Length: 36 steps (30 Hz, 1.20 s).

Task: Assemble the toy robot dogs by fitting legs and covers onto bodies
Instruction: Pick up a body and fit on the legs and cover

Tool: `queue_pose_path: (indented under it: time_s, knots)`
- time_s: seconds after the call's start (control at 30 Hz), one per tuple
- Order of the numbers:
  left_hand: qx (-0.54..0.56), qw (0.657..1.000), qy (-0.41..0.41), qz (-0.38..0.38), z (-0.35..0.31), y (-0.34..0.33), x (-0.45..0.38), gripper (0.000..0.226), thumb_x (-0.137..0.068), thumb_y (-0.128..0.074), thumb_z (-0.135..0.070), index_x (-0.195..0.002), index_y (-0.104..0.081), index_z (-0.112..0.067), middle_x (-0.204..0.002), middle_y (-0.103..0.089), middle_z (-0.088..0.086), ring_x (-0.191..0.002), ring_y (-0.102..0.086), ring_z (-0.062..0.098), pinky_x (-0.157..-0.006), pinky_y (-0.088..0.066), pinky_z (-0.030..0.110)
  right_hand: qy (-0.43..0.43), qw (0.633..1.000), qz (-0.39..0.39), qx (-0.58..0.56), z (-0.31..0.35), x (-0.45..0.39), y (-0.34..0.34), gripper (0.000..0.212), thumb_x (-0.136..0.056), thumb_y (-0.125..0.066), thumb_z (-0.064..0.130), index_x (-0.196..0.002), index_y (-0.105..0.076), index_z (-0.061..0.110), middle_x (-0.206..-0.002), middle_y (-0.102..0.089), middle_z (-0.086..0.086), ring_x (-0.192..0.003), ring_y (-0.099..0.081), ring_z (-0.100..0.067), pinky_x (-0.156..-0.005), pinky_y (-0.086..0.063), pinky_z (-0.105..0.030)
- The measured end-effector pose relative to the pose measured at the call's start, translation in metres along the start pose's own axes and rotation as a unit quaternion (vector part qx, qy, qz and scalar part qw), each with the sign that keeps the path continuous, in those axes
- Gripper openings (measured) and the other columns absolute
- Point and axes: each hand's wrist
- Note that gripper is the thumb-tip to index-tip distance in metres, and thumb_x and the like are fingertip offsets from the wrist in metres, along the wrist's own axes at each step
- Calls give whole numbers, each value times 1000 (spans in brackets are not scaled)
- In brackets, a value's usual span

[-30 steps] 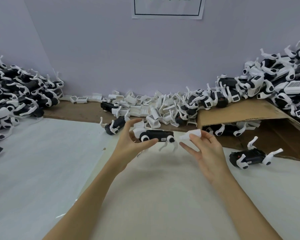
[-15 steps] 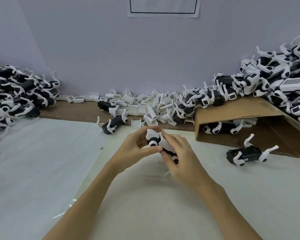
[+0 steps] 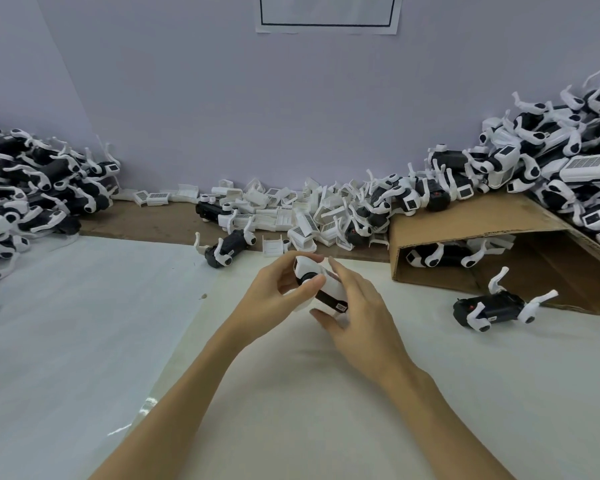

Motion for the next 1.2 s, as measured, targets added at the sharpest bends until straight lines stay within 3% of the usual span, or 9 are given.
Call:
queue_pose_path:
  time_s: [0.2, 0.27, 0.37, 0.47, 0.6, 0.7, 0.77, 1.0, 1.2]
  knots:
    - [-104, 994, -33, 11, 3, -3, 1, 50, -93, -66, -59, -139, -61, -39, -137, -63, -16, -127, -62, 8, -105, -47, 19, -16, 998, -37, 57, -1, 1, 1, 51, -98, -72, 23, -146, -56, 18, -134, -68, 2, -107, -62, -29, -91, -48, -36]
    - [-174, 984, -25, -23, 5, -3, 1, 54, -90, -58, -72, -137, -59, -45, -130, -58, -15, -117, -60, 4, -100, -46, 18, -1, 994, -64, 87, 0, 0, 1, 51, -91, -79, 14, -139, -61, 12, -126, -71, -3, -101, -66, -31, -88, -52, -39]
    - [-193, 980, -10, -54, 5, -6, 2, 48, -89, -52, -78, -121, -62, -44, -102, -67, -17, -90, -61, 7, -79, -47, 16, 20, 991, -59, 122, 2, 0, 1, 60, -83, -85, 10, -138, -62, 14, -119, -69, -2, -101, -65, -30, -90, -52, -41]
    - [-99, 994, 30, -48, 4, -10, 0, 29, -97, -67, -61, -112, -68, -36, -85, -74, -15, -75, -64, 2, -68, -46, 13, 33, 996, -12, 79, 3, 0, 4, 57, -89, -82, 23, -141, -58, 17, -122, -63, 3, -112, -59, -22, -98, -45, -37]
    - [-70, 996, 45, -20, -2, 3, 0, 28, -99, -75, -41, -127, -68, -42, -107, -74, -13, -89, -66, 3, -81, -51, 23, 6, 995, 42, -93, 3, -3, 19, 45, -103, -61, 43, -144, -54, 28, -125, -57, 24, -124, -49, -3, -102, -41, -21]
    - [-101, 994, -21, 32, -4, 12, 3, 46, -101, -76, -24, -142, -60, -38, -135, -65, -18, -126, -61, 7, -102, -49, 20, 3, 996, 58, -73, -5, -3, 30, 31, -105, -59, 33, -136, -62, 29, -110, -58, 35, -114, -51, -2, -93, -43, -20]
    - [-136, 988, -43, 53, -2, 11, 3, 49, -100, -77, -24, -144, -59, -37, -140, -63, -17, -134, -57, 10, -108, -44, 19, -2, 996, 73, -59, -9, -2, 32, 24, -101, -66, 29, -126, -69, 28, -97, -59, 36, -105, -51, -1, -86, -41, -17]
    - [-149, 985, -85, 31, 2, 12, -1, 44, -93, -84, -18, -135, -69, -24, -130, -72, -14, -129, -64, 15, -109, -48, 30, 2, 999, 32, -7, -8, -6, 31, 20, -98, -70, 32, -118, -70, 27, -107, -64, 14, -106, -52, -11, -93, -43, -30]
    - [-132, 989, -69, 11, 6, 11, -2, 43, -94, -83, -23, -135, -70, -27, -130, -71, -17, -127, -64, 11, -109, -50, 32, 18, 999, 32, 12, -6, -2, 25, 40, -90, -77, 49, -121, -64, 29, -106, -61, 22, -101, -48, -3, -97, -35, -28]
Point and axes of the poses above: each hand's wrist, its own x-axis away from the middle knuckle, its own y-axis out of the back of the hand, z = x × y
